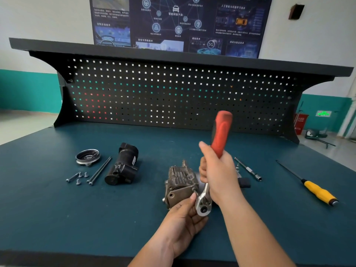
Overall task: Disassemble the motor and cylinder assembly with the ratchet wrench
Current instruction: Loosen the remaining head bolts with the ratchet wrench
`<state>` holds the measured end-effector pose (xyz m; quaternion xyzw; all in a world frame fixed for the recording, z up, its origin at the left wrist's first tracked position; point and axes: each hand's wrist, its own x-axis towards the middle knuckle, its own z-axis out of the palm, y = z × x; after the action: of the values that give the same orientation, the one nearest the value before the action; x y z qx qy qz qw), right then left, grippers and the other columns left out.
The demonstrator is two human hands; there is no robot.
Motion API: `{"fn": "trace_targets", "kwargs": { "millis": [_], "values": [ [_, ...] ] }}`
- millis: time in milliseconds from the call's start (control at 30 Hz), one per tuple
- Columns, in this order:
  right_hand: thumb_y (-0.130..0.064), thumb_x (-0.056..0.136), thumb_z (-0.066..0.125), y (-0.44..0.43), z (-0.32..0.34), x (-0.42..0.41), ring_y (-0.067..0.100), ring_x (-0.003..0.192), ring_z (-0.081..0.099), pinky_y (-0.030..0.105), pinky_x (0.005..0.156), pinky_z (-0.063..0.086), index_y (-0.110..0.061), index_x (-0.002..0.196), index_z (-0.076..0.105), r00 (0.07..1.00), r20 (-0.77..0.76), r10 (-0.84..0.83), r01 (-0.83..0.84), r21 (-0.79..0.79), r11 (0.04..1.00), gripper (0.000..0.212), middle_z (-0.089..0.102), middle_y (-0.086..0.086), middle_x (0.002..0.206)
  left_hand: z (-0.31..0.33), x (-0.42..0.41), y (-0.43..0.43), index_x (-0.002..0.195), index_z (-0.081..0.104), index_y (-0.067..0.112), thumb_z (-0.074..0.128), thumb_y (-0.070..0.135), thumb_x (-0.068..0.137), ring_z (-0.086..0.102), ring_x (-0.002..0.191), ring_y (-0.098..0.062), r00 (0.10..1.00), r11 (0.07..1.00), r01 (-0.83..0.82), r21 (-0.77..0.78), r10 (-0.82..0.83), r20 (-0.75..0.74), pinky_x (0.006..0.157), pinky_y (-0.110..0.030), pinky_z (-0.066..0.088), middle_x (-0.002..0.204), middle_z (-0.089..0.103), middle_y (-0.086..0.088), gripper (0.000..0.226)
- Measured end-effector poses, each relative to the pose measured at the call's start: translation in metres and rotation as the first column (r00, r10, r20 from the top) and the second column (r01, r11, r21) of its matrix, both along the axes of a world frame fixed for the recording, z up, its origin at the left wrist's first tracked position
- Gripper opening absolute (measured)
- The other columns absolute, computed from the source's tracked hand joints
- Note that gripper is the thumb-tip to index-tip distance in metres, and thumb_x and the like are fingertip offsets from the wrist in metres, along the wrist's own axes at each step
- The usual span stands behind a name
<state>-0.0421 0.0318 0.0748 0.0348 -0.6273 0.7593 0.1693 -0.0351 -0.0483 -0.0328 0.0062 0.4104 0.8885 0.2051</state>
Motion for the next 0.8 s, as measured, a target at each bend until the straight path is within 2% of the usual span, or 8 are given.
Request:
{"fn": "trace_targets", "kwargs": {
  "millis": [133,200,300,400,567,633,700,800],
  "values": [
    [-0.025,0.088,0.062,-0.019,0.002,-0.005,0.006,0.038,0.032,0.021,0.041,0.027,-0.021,0.064,0.042,0.999,-0.028,0.035,-0.028,0.203,0.979,0.031,0.036,-0.011,0.042,0.004,-0.001,-0.003,0.110,0.065,0.009,0.064,0.038,0.069,0.063,0.089,-0.026,0.998,1.000,0.003,0.028,-0.005,0.060,0.089,-0.043,0.048,0.111,0.065,-0.017,0.050],
    [-0.026,0.086,0.064,-0.030,0.000,-0.005,0.006,0.038,0.032,0.020,0.041,0.029,-0.021,0.059,0.040,0.996,-0.052,0.072,-0.047,0.377,0.925,0.036,0.036,-0.011,0.038,0.007,0.001,-0.004,0.112,0.064,0.006,0.063,0.034,0.070,0.063,0.088,-0.028,0.998,0.999,0.014,0.032,-0.016,0.058,0.093,-0.045,0.046,0.112,0.064,-0.019,0.051],
    [-0.030,0.085,0.063,-0.049,-0.006,-0.003,0.004,0.036,0.034,0.017,0.039,0.028,-0.021,0.056,0.041,0.985,-0.036,0.170,-0.105,0.658,0.746,0.037,0.042,-0.014,0.036,0.005,0.002,-0.008,0.084,0.070,0.003,0.059,0.016,0.074,0.067,0.063,-0.024,0.999,0.997,0.045,0.069,-0.047,0.024,0.060,-0.036,0.058,0.079,0.068,-0.015,0.019],
    [-0.032,0.085,0.059,-0.058,-0.013,0.000,0.006,0.037,0.034,0.024,0.043,0.030,-0.022,0.057,0.040,0.970,0.035,0.242,-0.178,0.780,0.600,0.035,0.042,-0.011,0.039,0.004,0.000,-0.009,0.067,0.073,0.004,0.047,0.008,0.091,0.065,0.054,-0.023,0.998,0.993,0.056,0.103,-0.058,0.021,0.049,-0.030,0.053,0.066,0.065,-0.013,0.035],
    [-0.032,0.086,0.064,-0.050,-0.008,0.002,0.005,0.037,0.030,0.016,0.039,0.024,-0.027,0.049,0.042,0.970,-0.025,0.243,-0.164,0.671,0.723,0.044,0.035,-0.013,0.036,0.001,0.000,-0.007,0.067,0.073,0.003,0.041,-0.002,0.090,0.066,0.062,-0.024,1.000,0.994,0.007,0.107,-0.008,0.010,0.053,-0.031,0.055,0.074,0.065,-0.015,0.039],
    [-0.033,0.086,0.066,-0.045,-0.007,0.003,0.004,0.038,0.028,0.020,0.042,0.026,-0.027,0.049,0.044,0.979,-0.073,0.188,-0.110,0.586,0.802,0.044,0.034,-0.013,0.037,0.003,0.002,-0.006,0.075,0.073,0.002,0.051,0.000,0.082,0.069,0.065,-0.022,1.000,0.994,-0.001,0.107,0.000,0.011,0.061,-0.034,0.057,0.078,0.070,-0.015,0.024],
    [-0.032,0.086,0.067,-0.038,-0.007,0.004,0.006,0.040,0.028,0.024,0.044,0.027,-0.023,0.053,0.039,0.989,-0.075,0.127,-0.084,0.422,0.903,0.045,0.033,-0.012,0.039,0.006,0.003,-0.005,0.089,0.068,0.002,0.060,0.006,0.070,0.065,0.073,-0.022,0.999,0.995,-0.031,0.091,0.027,0.044,0.075,-0.035,0.050,0.086,0.068,-0.014,0.021],
    [-0.027,0.087,0.064,-0.023,-0.007,0.006,0.006,0.034,0.027,0.019,0.036,0.024,-0.021,0.061,0.040,0.994,-0.058,0.089,-0.086,0.056,0.995,0.036,0.033,-0.010,0.041,0.004,0.001,-0.004,0.096,0.065,0.007,0.063,0.014,0.068,0.061,0.076,-0.019,0.994,0.995,-0.046,0.085,0.037,0.100,0.073,-0.030,0.047,0.086,0.068,-0.009,0.029]
  ]
}}
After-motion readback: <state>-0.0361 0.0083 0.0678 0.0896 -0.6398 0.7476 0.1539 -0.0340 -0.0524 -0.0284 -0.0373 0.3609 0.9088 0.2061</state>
